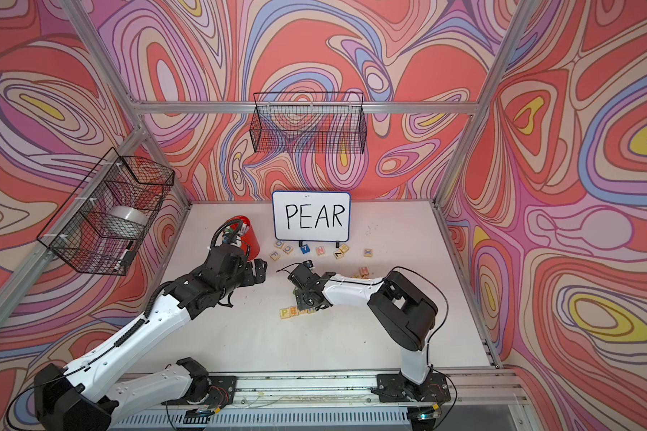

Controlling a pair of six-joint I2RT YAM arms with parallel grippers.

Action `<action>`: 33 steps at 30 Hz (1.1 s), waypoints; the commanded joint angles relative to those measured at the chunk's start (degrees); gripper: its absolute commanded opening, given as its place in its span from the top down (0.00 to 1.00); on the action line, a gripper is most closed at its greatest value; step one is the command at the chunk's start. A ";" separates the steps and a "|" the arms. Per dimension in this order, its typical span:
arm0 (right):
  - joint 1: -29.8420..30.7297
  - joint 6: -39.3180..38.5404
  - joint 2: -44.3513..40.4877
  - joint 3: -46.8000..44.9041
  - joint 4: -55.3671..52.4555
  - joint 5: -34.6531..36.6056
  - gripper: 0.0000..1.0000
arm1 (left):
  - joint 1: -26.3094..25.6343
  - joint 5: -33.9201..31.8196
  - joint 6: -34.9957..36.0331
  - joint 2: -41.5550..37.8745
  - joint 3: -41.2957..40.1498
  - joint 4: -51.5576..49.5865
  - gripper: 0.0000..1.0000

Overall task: Spell the uppercase word “pear” with letter blocks
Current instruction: Adjust the letter block at the center of the board.

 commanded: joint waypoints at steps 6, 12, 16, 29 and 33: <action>0.19 -1.10 0.51 0.83 0.58 -0.73 0.17 | -0.15 -1.08 0.05 -0.41 -0.29 -1.51 0.00; 0.19 0.61 0.20 1.37 -0.45 1.70 0.16 | -0.22 -1.08 -0.04 -0.49 -0.37 -1.55 0.00; -0.32 2.60 -2.37 1.27 -1.77 4.88 0.15 | -0.22 -1.08 -0.29 -0.61 -0.48 -1.55 0.00; -4.47 3.99 -13.05 -8.18 -6.87 2.67 0.14 | -0.22 -0.55 -0.04 0.00 -0.30 -0.94 0.00; -4.47 3.40 -12.77 -9.74 -6.16 -0.28 0.14 | -0.22 -0.24 -0.03 0.32 -0.04 -0.87 0.00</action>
